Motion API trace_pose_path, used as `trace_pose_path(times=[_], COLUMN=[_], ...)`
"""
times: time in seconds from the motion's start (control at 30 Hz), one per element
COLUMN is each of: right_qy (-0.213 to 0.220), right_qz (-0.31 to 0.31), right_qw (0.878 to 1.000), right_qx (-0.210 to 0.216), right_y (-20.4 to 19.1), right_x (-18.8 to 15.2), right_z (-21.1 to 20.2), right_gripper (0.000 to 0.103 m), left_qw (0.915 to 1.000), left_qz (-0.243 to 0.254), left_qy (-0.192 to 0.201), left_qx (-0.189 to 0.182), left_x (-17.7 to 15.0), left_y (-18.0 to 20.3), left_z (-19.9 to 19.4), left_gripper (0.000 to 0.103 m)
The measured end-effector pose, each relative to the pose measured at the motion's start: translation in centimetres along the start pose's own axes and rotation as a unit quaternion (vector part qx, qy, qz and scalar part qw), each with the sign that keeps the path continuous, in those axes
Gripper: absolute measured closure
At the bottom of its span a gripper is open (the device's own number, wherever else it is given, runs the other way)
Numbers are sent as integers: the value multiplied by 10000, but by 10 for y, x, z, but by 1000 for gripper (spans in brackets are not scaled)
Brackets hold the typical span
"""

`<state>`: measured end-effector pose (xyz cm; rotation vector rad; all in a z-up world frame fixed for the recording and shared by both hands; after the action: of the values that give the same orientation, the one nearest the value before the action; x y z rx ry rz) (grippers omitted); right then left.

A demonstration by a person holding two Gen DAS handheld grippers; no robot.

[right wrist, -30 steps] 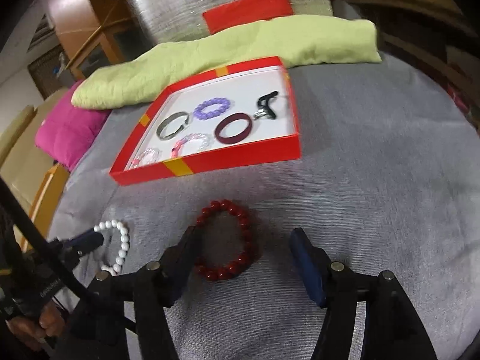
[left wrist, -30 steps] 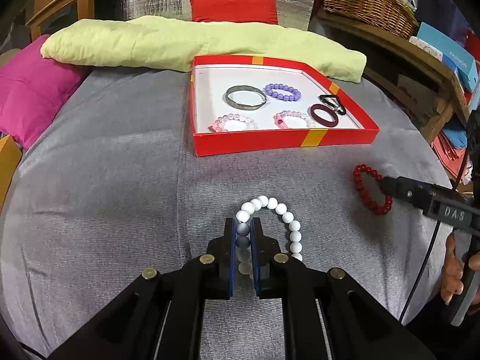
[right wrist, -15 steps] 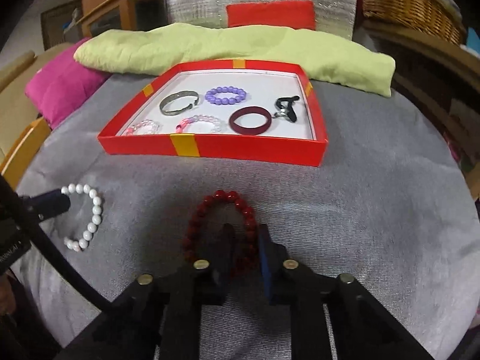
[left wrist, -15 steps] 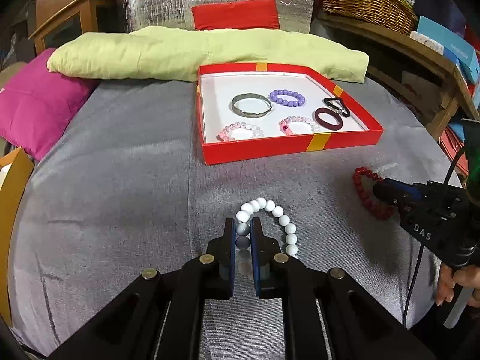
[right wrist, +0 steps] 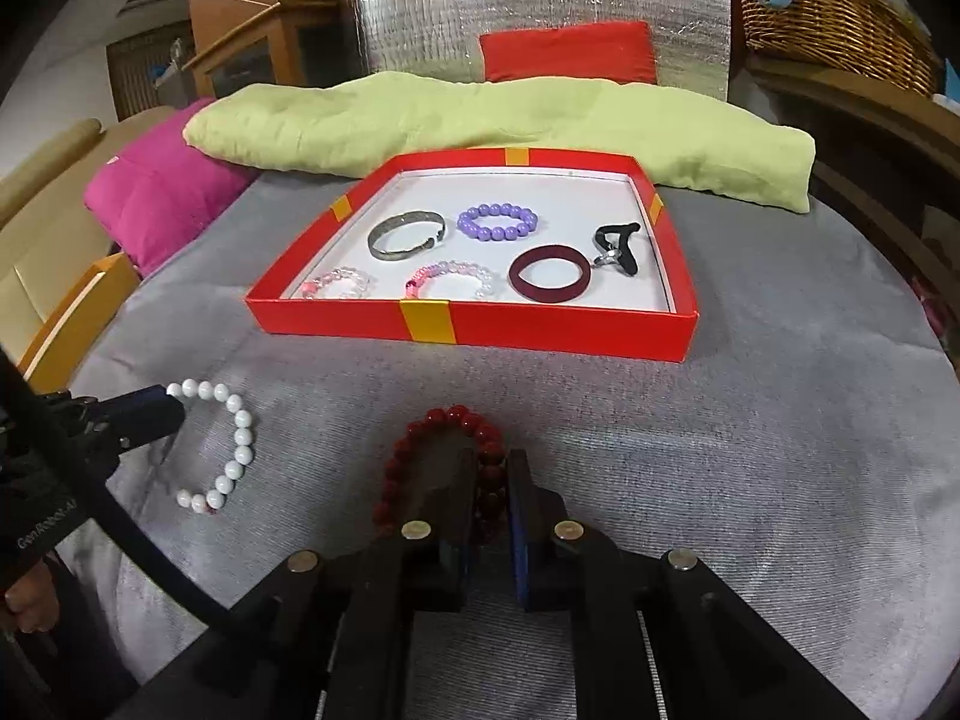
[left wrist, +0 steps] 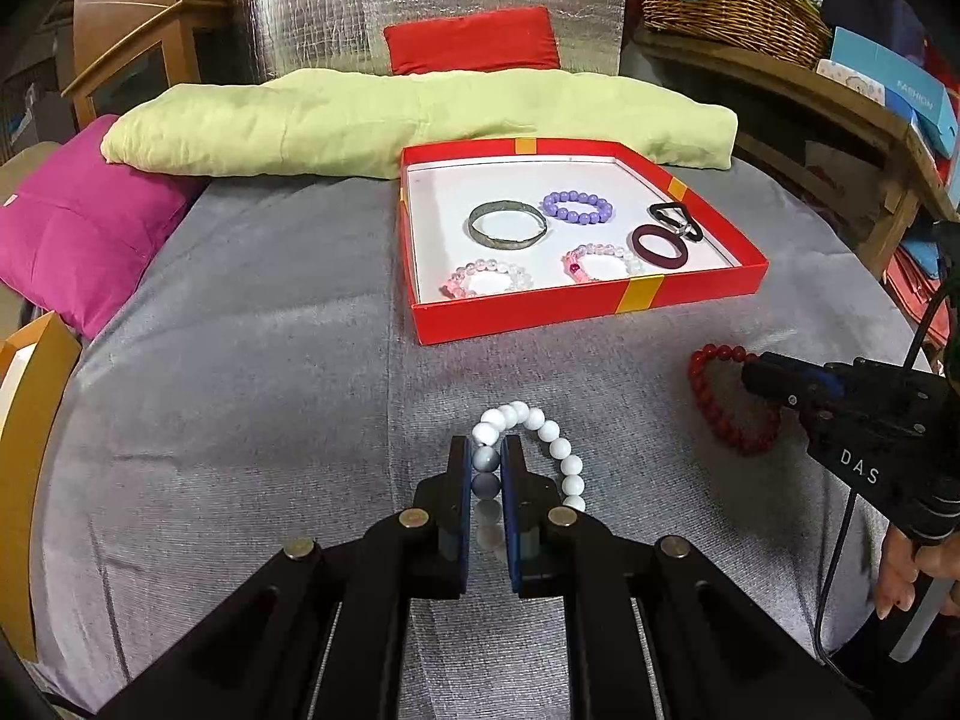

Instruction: Organize jewelry

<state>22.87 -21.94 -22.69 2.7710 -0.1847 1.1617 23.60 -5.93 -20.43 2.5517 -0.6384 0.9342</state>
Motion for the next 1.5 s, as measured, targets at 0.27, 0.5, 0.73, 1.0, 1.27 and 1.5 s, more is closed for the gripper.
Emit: trace_pose_path(times=[0.27,0.5,0.73,1.0,1.27,1.5], right_qy=[32,28,140,313,433,471], right_qz=[9,-109,-176,-273,-303,-260], right_qw=[10000,9997,9992,9982,9973,9972], right_qx=[-24,-219,-332,-428,-515,-529], right_y=[0,-1,1,0,2,6], right_x=[1,1,4,8,11,13], right_z=[-2,-2,-8,-18,-25,-29], right_gripper=[92,92,92,92,92,92], left_qw=[10000,9998,9995,9994,9993,9993], left_qz=[-29,-19,41,90,120,113], left_qy=[51,124,200,288,338,345], left_qx=[-56,-154,-234,-182,-118,-53], left_x=[1,2,4,4,5,5], left_y=[0,4,8,10,10,9], left_z=[-1,-2,0,1,3,3], left_gripper=[93,93,93,93,93,93])
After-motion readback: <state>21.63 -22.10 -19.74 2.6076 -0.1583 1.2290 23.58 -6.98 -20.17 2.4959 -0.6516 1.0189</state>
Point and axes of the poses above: each gripper's, at about its wrist camera, not at the fingertips, and z roughly the way its jaws point, y to its right, x to its top, the point moved 6 cm from there along z, roughly the way its jaws point, and after that the axes turned 14 degrees about -x, right-handed, at the moved point
